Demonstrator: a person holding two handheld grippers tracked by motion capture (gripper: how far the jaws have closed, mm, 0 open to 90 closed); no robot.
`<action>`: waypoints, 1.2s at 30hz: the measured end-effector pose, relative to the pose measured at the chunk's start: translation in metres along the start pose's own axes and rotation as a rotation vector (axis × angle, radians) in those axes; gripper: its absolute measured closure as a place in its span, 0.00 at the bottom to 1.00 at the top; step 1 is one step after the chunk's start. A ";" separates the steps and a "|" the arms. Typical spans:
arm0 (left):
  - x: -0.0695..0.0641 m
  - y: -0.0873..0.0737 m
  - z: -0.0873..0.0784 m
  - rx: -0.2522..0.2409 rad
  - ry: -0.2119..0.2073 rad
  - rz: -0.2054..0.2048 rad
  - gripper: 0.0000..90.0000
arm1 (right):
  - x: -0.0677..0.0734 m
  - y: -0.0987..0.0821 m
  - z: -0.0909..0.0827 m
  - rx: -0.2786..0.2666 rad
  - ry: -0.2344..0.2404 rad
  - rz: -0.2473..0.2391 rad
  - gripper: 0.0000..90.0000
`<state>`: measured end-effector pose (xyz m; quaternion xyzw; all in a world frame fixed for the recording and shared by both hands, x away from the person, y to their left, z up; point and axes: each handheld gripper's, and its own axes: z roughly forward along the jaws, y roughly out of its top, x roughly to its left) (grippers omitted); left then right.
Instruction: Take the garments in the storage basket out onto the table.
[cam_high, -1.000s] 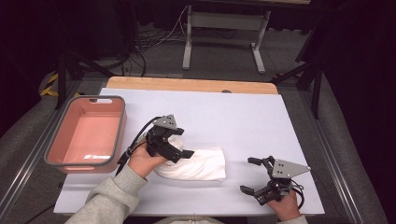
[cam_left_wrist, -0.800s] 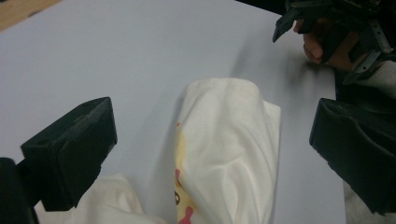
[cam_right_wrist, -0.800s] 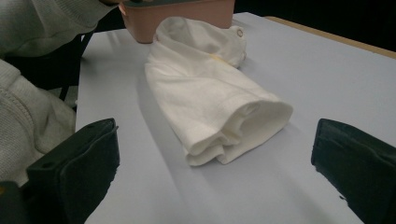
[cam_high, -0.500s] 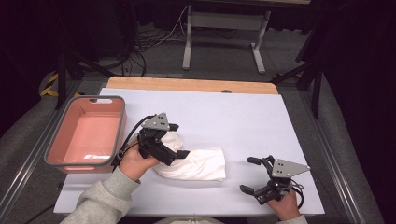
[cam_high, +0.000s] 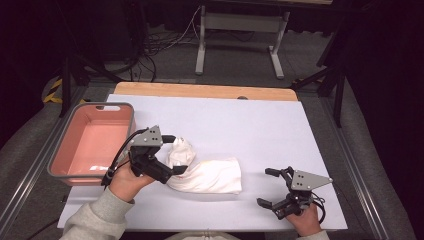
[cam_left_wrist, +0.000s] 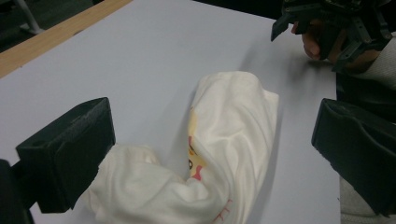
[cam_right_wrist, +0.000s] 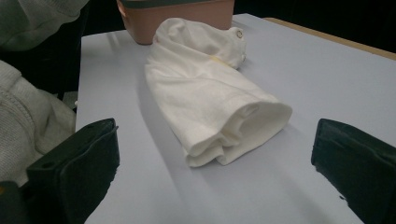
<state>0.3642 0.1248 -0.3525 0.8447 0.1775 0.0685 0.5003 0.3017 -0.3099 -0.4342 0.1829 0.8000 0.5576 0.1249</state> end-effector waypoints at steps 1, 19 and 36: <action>0.000 -0.003 -0.002 -0.006 0.003 -0.001 0.00 | 0.000 0.000 0.000 0.000 0.000 0.000 0.02; -0.001 -0.065 -0.025 -0.178 0.077 -0.063 0.01 | 0.001 0.000 -0.001 -0.002 -0.002 -0.001 0.02; -0.009 -0.114 -0.028 -0.214 0.066 -0.111 0.01 | 0.001 0.001 -0.001 -0.007 -0.001 -0.001 0.02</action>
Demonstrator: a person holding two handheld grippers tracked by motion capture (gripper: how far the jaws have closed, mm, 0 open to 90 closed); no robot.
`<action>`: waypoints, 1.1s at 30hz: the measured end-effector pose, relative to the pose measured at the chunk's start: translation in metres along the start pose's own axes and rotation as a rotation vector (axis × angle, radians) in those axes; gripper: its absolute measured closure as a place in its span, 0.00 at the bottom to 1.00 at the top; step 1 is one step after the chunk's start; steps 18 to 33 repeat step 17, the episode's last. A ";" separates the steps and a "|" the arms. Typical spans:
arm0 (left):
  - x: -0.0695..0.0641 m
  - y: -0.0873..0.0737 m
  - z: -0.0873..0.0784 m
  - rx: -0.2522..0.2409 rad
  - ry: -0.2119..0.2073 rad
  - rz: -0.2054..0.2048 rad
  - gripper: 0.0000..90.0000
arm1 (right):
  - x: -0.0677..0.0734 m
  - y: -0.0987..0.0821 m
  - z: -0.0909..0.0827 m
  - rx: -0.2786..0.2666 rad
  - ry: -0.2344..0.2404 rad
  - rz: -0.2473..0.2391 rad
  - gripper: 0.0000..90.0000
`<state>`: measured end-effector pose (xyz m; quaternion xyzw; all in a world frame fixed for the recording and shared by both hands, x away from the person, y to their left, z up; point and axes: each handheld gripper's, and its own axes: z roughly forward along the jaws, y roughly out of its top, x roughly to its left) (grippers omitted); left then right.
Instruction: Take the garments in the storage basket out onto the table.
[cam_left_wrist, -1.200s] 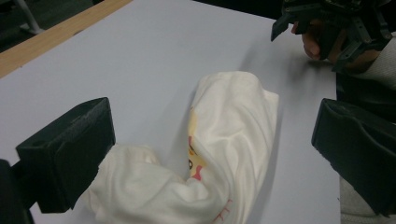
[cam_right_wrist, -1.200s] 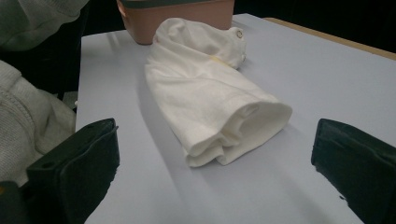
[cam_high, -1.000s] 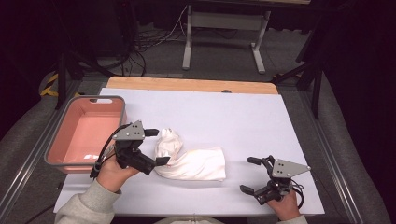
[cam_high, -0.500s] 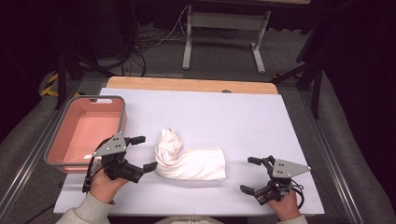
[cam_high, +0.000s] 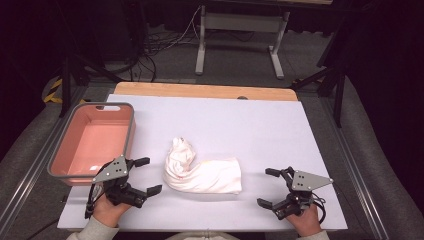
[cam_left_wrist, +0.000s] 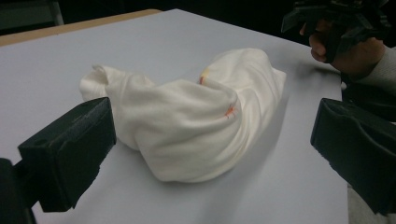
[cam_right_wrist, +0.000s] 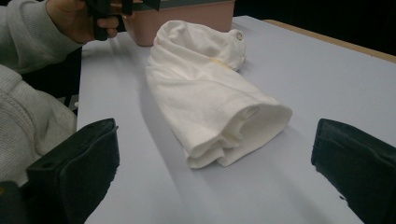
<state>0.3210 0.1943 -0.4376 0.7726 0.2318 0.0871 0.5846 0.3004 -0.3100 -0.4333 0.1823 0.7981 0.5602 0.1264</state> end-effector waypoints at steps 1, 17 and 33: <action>0.000 0.000 0.000 0.000 0.000 0.000 0.01 | 0.000 0.000 0.000 -0.001 0.000 0.000 0.02; 0.001 -0.011 0.001 0.000 -0.004 -0.005 0.00 | -0.001 0.000 0.000 0.000 0.003 0.003 0.02; 0.001 -0.011 0.001 0.000 -0.004 -0.005 0.00 | -0.001 0.000 0.000 0.000 0.003 0.003 0.02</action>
